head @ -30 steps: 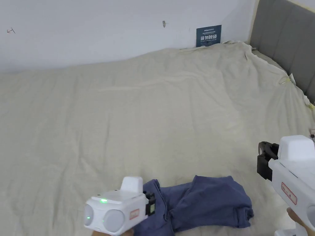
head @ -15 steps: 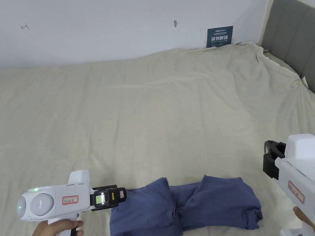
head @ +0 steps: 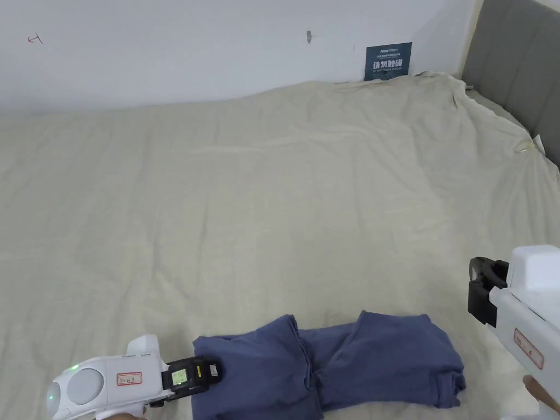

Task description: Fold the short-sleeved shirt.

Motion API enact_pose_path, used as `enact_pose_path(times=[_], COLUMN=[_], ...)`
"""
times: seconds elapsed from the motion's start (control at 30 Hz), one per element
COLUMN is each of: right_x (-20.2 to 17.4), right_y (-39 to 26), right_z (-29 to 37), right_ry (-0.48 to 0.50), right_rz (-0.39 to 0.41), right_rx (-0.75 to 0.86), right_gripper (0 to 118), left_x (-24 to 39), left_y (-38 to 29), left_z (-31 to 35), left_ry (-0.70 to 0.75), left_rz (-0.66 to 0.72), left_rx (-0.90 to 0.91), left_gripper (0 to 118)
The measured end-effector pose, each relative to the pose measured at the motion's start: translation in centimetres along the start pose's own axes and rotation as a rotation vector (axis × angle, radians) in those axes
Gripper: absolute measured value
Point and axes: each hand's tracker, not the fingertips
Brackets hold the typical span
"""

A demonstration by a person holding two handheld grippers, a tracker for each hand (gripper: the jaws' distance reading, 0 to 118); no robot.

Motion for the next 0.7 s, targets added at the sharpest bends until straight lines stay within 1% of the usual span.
enact_pose_path(times=[0.03,0.1,0.23,0.3,0.33,0.43,0.47,0.53,0.63,0.7], right_x=[0.1,0.2,0.3,0.4,0.4,0.5,0.6,0.6,0.5,0.5], right_y=[-0.1,-0.2,-0.3,-0.3,-0.3,-0.1,0.0,0.2,0.5,0.7], right_z=[0.0,0.0,0.0,0.0,0.0,-0.1,-0.1,-0.2,-0.1,-0.2], right_ry=[-0.002,-0.006,-0.007,-0.008,-0.008,-0.006,-0.005,-0.001,0.005,0.010], right_rz=[0.000,-0.002,-0.010,-0.009,-0.008,-0.011,-0.015,-0.023,-0.023,-0.025], right_rx=[-0.002,-0.005,-0.013,-0.012,-0.012,-0.006,-0.003,0.004,0.013,0.016], right_gripper=[0,0,0,0,0,0,0,0,0,0], left_x=[0.2,0.7,2.1,2.6,2.8,3.2,3.5,3.9,3.7,3.1], left_y=[0.1,0.3,0.4,0.2,0.2,0.1,0.1,0.0,0.4,0.5], left_z=[0.0,-0.3,-1.6,-2.0,-2.2,-1.7,-1.3,-0.2,1.5,2.9], left_ry=[-0.004,-0.014,-0.019,-0.010,0.004,0.011,0.033,0.026,0.026,0.060], left_rz=[-0.007,-0.026,-0.065,-0.077,-0.082,-0.102,-0.122,-0.131,-0.117,-0.110], left_rx=[0.002,-0.001,-0.023,-0.024,-0.031,-0.041,-0.040,-0.023,-0.005,0.023], left_gripper=[90,78,59,30,19,13,13,12,10,10])
